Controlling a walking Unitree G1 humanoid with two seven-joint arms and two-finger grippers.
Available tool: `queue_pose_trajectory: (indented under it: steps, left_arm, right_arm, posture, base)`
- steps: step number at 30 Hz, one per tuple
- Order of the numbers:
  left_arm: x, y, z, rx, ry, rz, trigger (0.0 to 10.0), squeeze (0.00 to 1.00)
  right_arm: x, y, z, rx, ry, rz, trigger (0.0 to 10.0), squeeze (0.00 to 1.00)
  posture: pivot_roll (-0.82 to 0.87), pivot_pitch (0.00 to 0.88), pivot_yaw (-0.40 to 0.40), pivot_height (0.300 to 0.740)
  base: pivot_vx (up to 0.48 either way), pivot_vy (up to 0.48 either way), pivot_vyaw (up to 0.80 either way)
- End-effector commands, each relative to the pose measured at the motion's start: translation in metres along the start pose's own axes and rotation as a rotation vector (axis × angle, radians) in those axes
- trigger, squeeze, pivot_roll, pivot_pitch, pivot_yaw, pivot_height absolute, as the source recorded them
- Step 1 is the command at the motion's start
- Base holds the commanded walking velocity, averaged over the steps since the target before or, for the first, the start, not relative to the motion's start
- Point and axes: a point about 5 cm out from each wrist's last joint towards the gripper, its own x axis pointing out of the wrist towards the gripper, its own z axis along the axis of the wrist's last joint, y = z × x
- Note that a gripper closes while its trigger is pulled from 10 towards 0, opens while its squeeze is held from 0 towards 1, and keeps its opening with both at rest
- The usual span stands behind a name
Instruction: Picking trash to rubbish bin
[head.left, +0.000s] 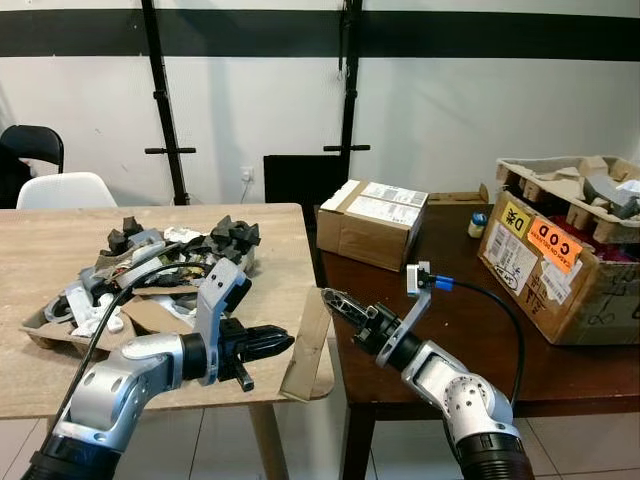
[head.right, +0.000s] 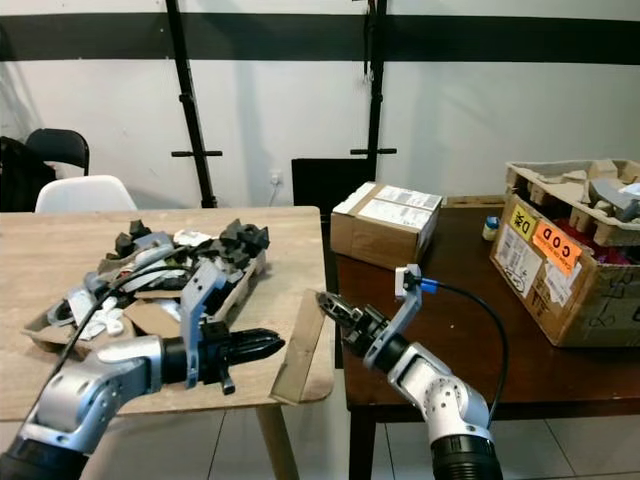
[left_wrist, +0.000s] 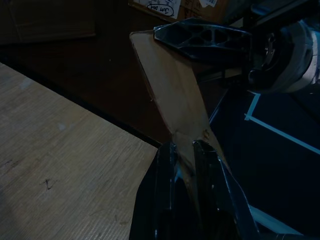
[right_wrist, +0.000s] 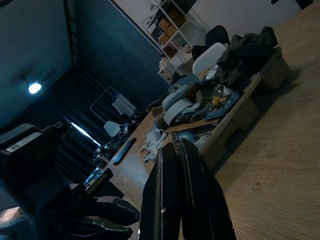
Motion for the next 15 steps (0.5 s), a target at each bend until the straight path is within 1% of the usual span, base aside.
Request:
queue_pose_trajectory:
  steps: [1,3,4,5,6,7,9,10,11,12,13,15]
  left_arm:
    - [0.002,-0.001,-0.007,0.001,0.022,0.006,3.2,0.55]
    - [0.002,-0.001,-0.007,0.001,0.022,0.006,3.2,0.55]
    - [0.003,0.002,-0.007,0.003,0.027,0.037,10.0,0.58]
    - [0.003,0.002,-0.007,0.003,0.027,0.037,10.0,0.58]
    - [0.003,0.005,-0.007,-0.007,0.023,0.061,10.0,1.0]
    - [0.0,0.009,-0.006,-0.011,0.018,0.079,10.0,1.0]
    - [0.0,0.009,-0.006,-0.011,0.018,0.079,10.0,1.0]
    - [-0.004,0.012,-0.005,-0.015,0.014,0.09,10.0,1.0]
    - [-0.012,0.018,-0.002,-0.012,0.01,0.119,10.0,1.0]
    - [-0.012,0.018,-0.002,-0.012,0.01,0.119,10.0,1.0]
    - [-0.018,0.023,-0.001,-0.01,0.009,0.142,10.0,1.0]
    - [-0.031,0.025,0.0,-0.022,0.02,0.106,10.0,1.0]
  right_arm:
    - [-0.002,0.001,0.002,0.011,-0.011,0.001,0.0,0.0]
    - [-0.002,0.001,0.002,0.011,-0.011,0.001,0.0,0.0]
    - [-0.003,0.0,0.003,0.013,-0.017,-0.003,0.0,0.0]
    - [-0.003,0.0,0.003,0.013,-0.017,-0.003,0.0,0.0]
    - [-0.004,-0.001,0.005,0.015,-0.028,-0.014,0.0,0.0]
    - [-0.008,-0.004,0.008,0.011,-0.035,-0.024,0.0,0.0]
    - [-0.008,-0.004,0.008,0.011,-0.035,-0.024,0.0,0.0]
    - [-0.011,-0.006,0.01,0.006,-0.04,-0.034,0.0,0.0]
    - [-0.017,-0.01,0.013,-0.004,-0.031,-0.05,0.0,0.0]
    - [-0.017,-0.01,0.013,-0.004,-0.031,-0.05,0.0,0.0]
    - [-0.022,-0.013,0.015,-0.013,-0.018,-0.063,0.0,0.0]
    - [-0.031,-0.015,0.015,-0.023,0.032,-0.048,0.0,0.0]
  posture:
    - [-0.03,0.082,-0.007,0.74]
    - [-0.03,0.082,-0.007,0.74]
    - [-0.03,0.08,-0.006,0.74]
    - [-0.03,0.08,-0.006,0.74]
    - [-0.03,0.076,-0.005,0.74]
    - [-0.03,0.072,-0.005,0.74]
    - [-0.03,0.072,-0.005,0.74]
    - [-0.03,0.071,-0.004,0.74]
    - [-0.03,0.07,-0.005,0.74]
    - [-0.03,0.07,-0.005,0.74]
    - [-0.03,0.069,-0.005,0.74]
    - [-0.03,0.07,-0.005,0.74]
  base:
    - [0.0,0.0,0.0]
    - [0.0,0.0,0.0]
    - [0.0,0.0,0.0]
    - [0.0,0.0,0.0]
    - [0.0,0.0,0.0]
    - [0.0,0.0,0.0]
    - [0.0,0.0,0.0]
    - [0.0,0.0,0.0]
    - [0.0,0.0,0.0]
    - [0.0,0.0,0.0]
    - [0.0,0.0,0.0]
    - [0.0,0.0,0.0]
